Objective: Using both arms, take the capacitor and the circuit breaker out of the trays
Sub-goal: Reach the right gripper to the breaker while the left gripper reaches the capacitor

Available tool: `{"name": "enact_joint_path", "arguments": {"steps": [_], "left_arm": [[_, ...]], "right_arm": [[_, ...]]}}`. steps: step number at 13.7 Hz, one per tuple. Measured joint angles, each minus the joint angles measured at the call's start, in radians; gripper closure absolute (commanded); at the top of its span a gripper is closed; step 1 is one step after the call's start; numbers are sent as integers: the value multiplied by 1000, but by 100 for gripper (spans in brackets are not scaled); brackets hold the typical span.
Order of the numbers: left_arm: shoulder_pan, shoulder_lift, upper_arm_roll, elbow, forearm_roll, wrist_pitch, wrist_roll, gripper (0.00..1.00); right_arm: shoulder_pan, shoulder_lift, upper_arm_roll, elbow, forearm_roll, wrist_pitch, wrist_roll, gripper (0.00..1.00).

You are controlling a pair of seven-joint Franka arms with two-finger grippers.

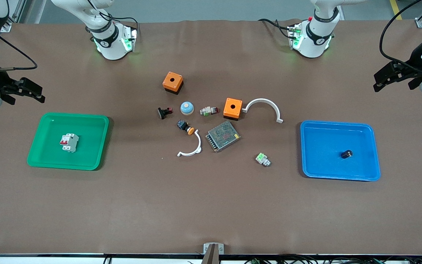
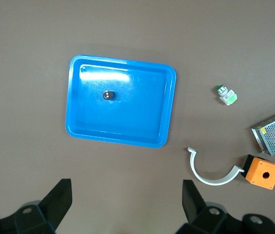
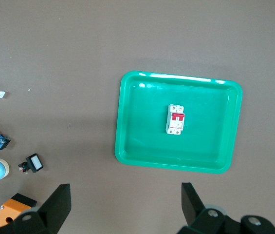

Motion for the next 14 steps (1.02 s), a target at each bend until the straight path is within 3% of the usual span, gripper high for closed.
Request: {"name": "enact_joint_path", "arguments": {"steps": [7,10,12,14], "left_arm": [[74,51,3,-3,44,-1,61,0],[119,146,5,-28,45,60,69,0],[136,199,5,-78,48,170,69,0],[150,238,5,-147,62,295,64,0]], "right_arm": [[-4,33,-1,2,0,-2,2,0],[-48,198,-2,59,11,13,1,0],[-76,325,-3,130,13,31,0,0],[-101,400,-3,124,17,123,0,0]]}}
